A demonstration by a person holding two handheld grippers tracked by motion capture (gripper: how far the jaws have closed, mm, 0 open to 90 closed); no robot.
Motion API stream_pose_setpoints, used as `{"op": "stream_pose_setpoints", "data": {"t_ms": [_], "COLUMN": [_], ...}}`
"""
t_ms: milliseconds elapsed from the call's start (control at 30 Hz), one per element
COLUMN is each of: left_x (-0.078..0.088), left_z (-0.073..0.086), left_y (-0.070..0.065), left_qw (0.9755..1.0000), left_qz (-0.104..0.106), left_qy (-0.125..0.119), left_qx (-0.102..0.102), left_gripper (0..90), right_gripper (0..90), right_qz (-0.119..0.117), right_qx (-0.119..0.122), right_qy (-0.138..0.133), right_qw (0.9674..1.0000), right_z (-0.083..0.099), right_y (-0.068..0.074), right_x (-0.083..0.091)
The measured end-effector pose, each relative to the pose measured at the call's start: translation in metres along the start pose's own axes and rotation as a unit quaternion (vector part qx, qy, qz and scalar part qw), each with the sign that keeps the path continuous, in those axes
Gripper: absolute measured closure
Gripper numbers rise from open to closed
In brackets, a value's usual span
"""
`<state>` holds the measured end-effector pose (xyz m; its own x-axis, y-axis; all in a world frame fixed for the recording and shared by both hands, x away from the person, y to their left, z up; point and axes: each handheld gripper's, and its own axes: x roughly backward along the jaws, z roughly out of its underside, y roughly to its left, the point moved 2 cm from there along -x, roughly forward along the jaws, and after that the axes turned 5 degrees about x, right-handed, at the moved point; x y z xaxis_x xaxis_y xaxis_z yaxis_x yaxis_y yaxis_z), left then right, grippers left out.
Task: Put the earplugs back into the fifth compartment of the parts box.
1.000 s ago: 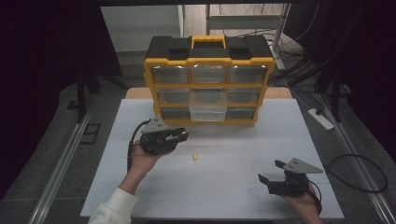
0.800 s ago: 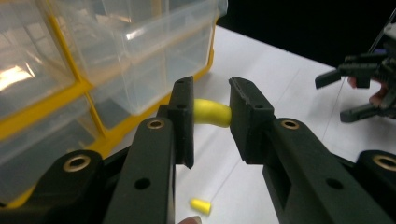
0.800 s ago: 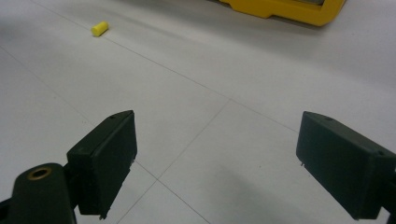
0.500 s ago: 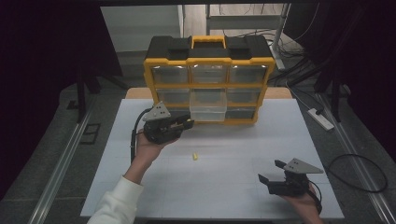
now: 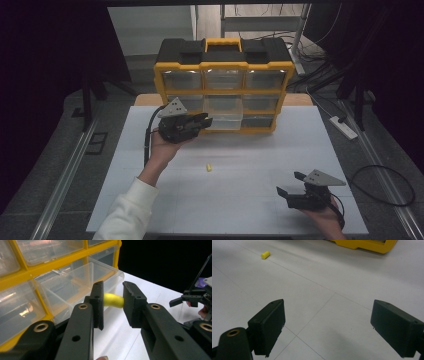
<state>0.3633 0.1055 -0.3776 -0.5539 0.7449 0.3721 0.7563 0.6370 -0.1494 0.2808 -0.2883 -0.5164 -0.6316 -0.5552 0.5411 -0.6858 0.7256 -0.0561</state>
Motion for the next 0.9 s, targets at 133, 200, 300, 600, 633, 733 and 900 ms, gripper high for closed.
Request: {"op": "stream_pose_setpoints", "data": {"t_ms": [133, 200, 300, 600, 633, 733, 900], "left_x": [-0.006, -0.010, -0.016, -0.027, -0.028, -0.032, -0.038], "left_z": [-0.006, -0.012, -0.019, -0.025, -0.025, -0.026, -0.028], "left_y": [0.002, 0.004, 0.010, 0.016, 0.017, 0.018, 0.022], "left_qw": [1.0000, 1.0000, 1.0000, 0.9997, 0.9997, 0.9995, 0.9994], "left_qz": [-0.002, -0.003, -0.009, -0.022, -0.023, -0.030, -0.031], "left_qy": [0.002, 0.002, 0.002, 0.005, 0.005, 0.005, 0.010], "left_qx": [-0.001, -0.002, -0.001, 0.003, 0.003, 0.008, 0.014], "left_gripper": [70.4, 70.4, 70.3, 70.3, 70.2, 69.9, 69.6], "right_gripper": [13.1, 13.1, 13.1, 13.1, 13.1, 13.1, 13.1], "right_qz": [0.000, -0.001, 0.000, 0.001, 0.001, 0.001, 0.001], "right_qx": [0.000, 0.000, -0.001, -0.002, -0.002, -0.002, -0.003], "right_qy": [0.000, 0.001, 0.000, 0.000, 0.000, 0.000, 0.000], "right_qw": [1.0000, 1.0000, 1.0000, 1.0000, 1.0000, 1.0000, 1.0000], "right_z": [0.000, 0.000, 0.000, 0.001, 0.001, 0.001, 0.001], "right_y": [0.000, 0.000, 0.000, -0.001, -0.001, -0.001, -0.001], "right_x": [0.000, 0.000, 0.000, 0.000, 0.000, 0.000, 0.000]}}
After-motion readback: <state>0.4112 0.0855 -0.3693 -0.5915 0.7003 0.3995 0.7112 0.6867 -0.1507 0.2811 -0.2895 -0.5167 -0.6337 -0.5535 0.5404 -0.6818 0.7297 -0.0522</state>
